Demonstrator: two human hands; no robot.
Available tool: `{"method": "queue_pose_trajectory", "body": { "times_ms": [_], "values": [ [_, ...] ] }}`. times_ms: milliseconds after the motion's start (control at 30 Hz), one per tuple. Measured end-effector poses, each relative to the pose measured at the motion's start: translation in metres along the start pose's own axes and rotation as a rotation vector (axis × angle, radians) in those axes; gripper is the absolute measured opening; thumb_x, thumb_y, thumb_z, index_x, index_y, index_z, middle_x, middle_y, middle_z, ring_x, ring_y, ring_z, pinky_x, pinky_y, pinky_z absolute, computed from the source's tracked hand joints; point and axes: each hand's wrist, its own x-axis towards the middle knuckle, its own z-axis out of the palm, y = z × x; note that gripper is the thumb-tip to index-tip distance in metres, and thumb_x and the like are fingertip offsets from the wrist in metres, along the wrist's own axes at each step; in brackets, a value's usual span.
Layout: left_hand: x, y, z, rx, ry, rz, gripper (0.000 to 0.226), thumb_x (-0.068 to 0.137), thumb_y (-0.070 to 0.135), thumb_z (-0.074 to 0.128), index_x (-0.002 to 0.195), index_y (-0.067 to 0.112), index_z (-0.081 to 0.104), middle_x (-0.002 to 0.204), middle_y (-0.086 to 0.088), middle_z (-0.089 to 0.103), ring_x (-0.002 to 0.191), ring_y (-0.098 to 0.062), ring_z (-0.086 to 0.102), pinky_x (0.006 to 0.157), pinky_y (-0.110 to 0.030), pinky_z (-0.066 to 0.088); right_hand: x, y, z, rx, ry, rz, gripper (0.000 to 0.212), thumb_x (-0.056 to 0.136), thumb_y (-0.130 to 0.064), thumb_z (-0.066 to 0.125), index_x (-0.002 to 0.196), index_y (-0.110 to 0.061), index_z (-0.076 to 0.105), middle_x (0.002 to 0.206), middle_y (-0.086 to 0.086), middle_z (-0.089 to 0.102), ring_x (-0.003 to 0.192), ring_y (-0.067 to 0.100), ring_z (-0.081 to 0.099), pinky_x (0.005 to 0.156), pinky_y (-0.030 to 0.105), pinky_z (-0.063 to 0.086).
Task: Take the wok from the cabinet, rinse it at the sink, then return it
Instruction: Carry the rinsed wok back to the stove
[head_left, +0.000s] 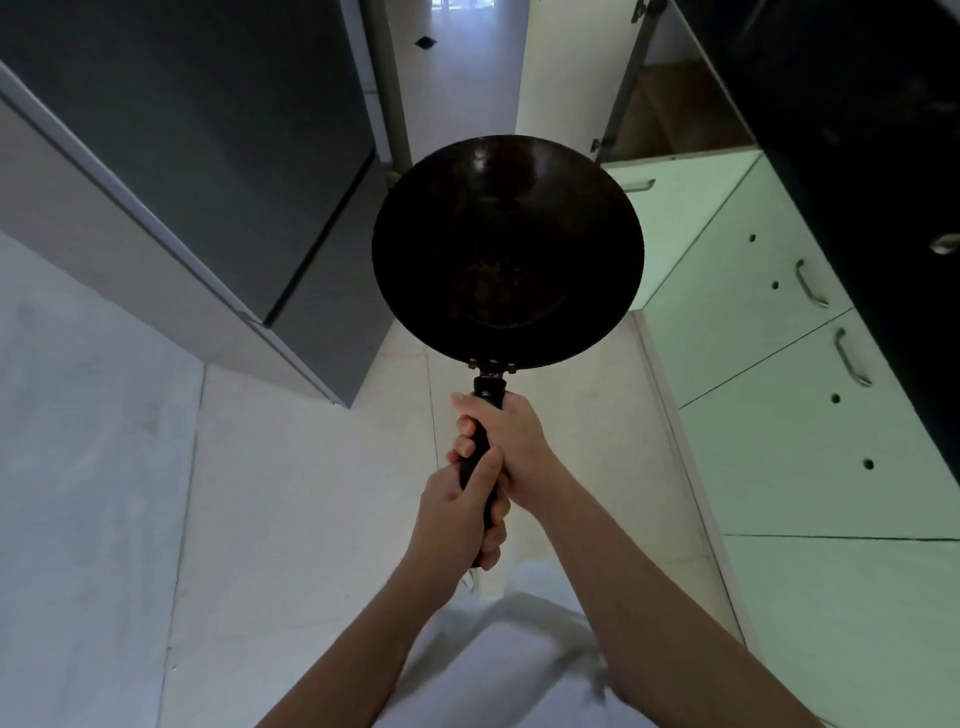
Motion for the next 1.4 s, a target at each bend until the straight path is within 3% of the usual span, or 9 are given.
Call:
{"method": "queue_pose_trajectory", "body": {
  "times_ms": [500, 933, 1400],
  "values": [
    [0.184, 0.145, -0.040, 0.031, -0.117, 0.004, 0.033, 0.100, 0.033, 0.049, 0.083, 0.005, 0.055, 0.055, -0.004, 0.048, 0.037, -0.013, 0.035, 0.036, -0.022, 0.033, 0.173, -0.140, 0.044, 0.081, 0.063, -0.076, 0.020, 0.098, -0.010, 0.062, 0.082, -0.009, 0.051, 0.057, -0.001, 0.050, 0.043, 0.012, 0.050, 0.055, 0.032, 0.056],
    [0.369, 0.262, 0.031, 0.018, -0.094, 0.023, 0.032, 0.100, 0.031, 0.048, 0.082, 0.005, 0.053, 0.053, -0.004, 0.046, 0.035, -0.012, 0.035, 0.035, -0.021, 0.032, 0.321, -0.308, -0.009, 0.044, 0.021, -0.087, 0.025, 0.097, -0.012, 0.063, 0.074, -0.009, 0.055, 0.055, 0.001, 0.053, 0.044, 0.013, 0.055, 0.065, 0.038, 0.054],
    [0.496, 0.343, 0.071, 0.041, -0.124, 0.010, 0.031, 0.100, 0.027, 0.050, 0.076, 0.007, 0.053, 0.051, -0.002, 0.046, 0.033, -0.011, 0.033, 0.033, -0.020, 0.030, 0.420, -0.417, -0.041, 0.134, 0.035, -0.120, 0.025, 0.097, -0.010, 0.063, 0.075, -0.010, 0.052, 0.059, 0.002, 0.050, 0.047, 0.013, 0.050, 0.058, 0.033, 0.057]
  ]
}}
